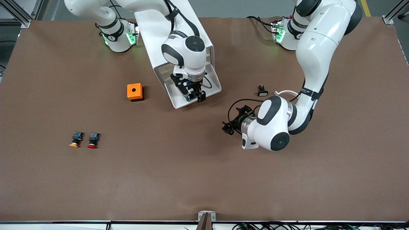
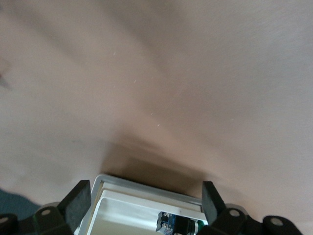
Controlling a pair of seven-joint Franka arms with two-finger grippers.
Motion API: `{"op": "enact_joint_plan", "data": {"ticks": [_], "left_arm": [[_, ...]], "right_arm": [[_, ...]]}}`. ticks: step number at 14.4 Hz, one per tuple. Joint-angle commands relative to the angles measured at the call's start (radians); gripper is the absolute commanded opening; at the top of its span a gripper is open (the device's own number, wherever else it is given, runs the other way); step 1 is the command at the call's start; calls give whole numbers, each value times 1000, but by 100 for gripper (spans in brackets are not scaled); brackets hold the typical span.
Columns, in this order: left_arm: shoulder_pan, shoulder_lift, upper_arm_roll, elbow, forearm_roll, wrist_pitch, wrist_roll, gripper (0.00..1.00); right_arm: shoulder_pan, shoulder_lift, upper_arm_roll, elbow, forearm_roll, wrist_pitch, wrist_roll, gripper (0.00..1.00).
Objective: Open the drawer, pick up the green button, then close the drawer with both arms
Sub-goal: 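Lift the green button with the right gripper while the left gripper shuts the drawer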
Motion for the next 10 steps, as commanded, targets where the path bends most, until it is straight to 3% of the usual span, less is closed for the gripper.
{"op": "enact_joint_plan", "data": {"ticks": [1, 7, 10], "left_arm": [[-2, -34, -1, -24, 102, 50, 26, 100], [-17, -45, -15, -29, 290, 127, 79, 100], [-34, -39, -24, -35, 366, 167, 79, 100]], "right_arm": [[11, 4, -7, 3, -35, 6, 33, 45], [11, -8, -7, 4, -52, -3, 25, 9], [10, -11, -7, 13, -52, -3, 25, 2]]}}
